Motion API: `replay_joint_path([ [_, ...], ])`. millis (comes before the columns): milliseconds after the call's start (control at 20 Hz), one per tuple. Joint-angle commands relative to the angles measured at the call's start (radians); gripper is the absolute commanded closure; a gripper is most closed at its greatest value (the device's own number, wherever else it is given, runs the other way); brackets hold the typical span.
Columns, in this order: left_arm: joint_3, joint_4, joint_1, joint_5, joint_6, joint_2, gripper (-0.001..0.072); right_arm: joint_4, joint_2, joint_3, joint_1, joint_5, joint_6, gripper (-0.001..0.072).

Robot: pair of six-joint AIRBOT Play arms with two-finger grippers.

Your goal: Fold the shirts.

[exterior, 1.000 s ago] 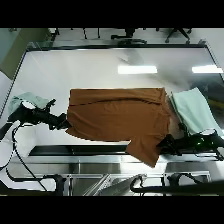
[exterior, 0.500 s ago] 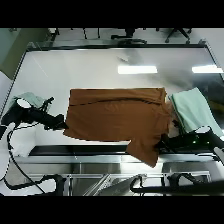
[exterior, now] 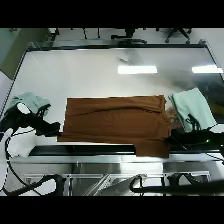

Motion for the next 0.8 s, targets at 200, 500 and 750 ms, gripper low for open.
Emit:
replay_joint_path([
  [200, 0.366, -0.164, -0.001, 0.036, 0.005, -0.164, 0.0688, 0.418, -0.335, 0.372, 0.084, -0.193, -0.242, 0.0695],
  [500, 0.601, -0.293, -0.051, 0.109, 0.068, -0.458, 0.0685, 0.441, -0.765, 0.662, 0.179, -0.221, -0.291, 0.0694],
  [750, 0.775, -0.288, -0.060, -0.022, 0.038, -0.628, 0.0138, 0.406, -0.821, 0.732, 0.165, -0.181, -0.340, 0.0323],
])
